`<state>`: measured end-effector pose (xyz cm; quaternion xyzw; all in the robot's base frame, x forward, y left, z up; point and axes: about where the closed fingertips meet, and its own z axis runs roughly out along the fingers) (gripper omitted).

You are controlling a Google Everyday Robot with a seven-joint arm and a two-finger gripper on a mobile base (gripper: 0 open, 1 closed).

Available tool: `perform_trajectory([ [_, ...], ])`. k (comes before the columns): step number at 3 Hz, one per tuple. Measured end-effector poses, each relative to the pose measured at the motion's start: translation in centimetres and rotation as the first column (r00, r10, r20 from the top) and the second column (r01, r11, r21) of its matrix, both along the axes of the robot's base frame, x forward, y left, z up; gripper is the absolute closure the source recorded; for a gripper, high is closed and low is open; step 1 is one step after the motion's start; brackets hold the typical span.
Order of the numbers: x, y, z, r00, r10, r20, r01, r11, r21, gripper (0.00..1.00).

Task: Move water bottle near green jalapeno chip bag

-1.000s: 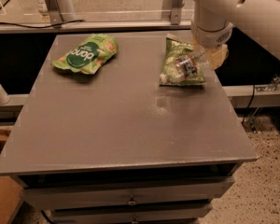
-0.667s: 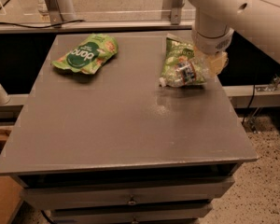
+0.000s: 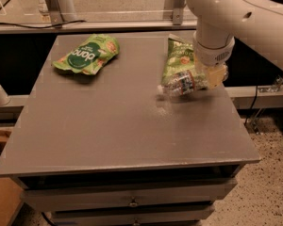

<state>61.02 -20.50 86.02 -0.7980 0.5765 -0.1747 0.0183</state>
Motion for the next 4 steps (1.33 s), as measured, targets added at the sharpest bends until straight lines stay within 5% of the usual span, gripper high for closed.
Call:
perform_trajectory([
  [2, -1.2, -0.3, -1.3, 0.9984, -0.049, -0.029, 0.049, 0.999, 0.010, 1.00],
  [4, -1.4, -0.4, -2.0, 0.9980, -0.047, -0.042, 0.048, 0.999, 0.020, 0.59],
])
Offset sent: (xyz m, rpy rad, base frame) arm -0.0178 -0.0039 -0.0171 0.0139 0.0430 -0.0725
